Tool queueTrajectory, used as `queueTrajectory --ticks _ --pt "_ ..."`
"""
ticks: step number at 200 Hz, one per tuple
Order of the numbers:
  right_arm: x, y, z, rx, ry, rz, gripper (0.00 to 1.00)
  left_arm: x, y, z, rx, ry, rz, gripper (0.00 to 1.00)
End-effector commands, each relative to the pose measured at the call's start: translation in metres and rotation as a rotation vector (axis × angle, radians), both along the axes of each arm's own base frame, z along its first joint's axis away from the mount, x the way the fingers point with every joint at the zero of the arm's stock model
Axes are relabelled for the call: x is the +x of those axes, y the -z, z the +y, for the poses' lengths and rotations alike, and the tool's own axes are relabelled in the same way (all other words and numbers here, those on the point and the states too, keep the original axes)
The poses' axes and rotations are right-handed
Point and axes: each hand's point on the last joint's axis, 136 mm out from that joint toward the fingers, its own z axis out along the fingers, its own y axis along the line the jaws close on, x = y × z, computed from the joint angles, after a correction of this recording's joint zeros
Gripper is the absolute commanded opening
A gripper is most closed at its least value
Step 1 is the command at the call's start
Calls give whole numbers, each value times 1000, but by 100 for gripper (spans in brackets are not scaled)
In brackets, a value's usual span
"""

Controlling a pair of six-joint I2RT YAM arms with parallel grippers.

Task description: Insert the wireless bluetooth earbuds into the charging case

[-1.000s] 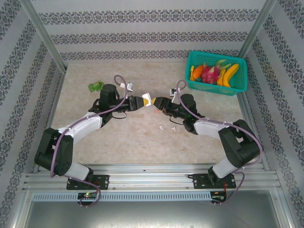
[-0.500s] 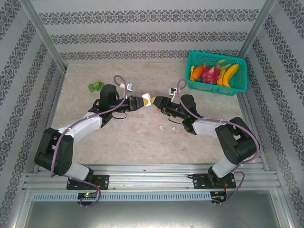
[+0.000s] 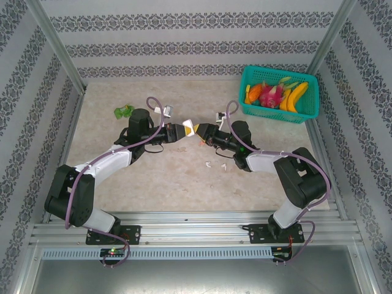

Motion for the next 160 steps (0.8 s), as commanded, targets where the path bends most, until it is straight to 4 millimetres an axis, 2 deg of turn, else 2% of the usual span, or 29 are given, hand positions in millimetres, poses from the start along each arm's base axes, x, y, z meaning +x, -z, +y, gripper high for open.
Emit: queueTrajectory --ticks 1,38,108,127,160 --pt "-3 -19 14 40 -58 -48 37 -5 -12 -5 -32 33 -46 0" --pt "-6 -24 19 49 -82 -58 36 -4 -10 -5 -30 30 -43 0" --pt "-7 -21 17 43 -80 -52 10 -3 -10 -4 -26 23 -39 0" --pt "-5 -23 16 45 -77 -54 8 -2 -8 -3 -21 15 -35 0" --pt "-3 -25 14 46 -74 -56 1 -2 -6 -2 -17 5 -31 7"
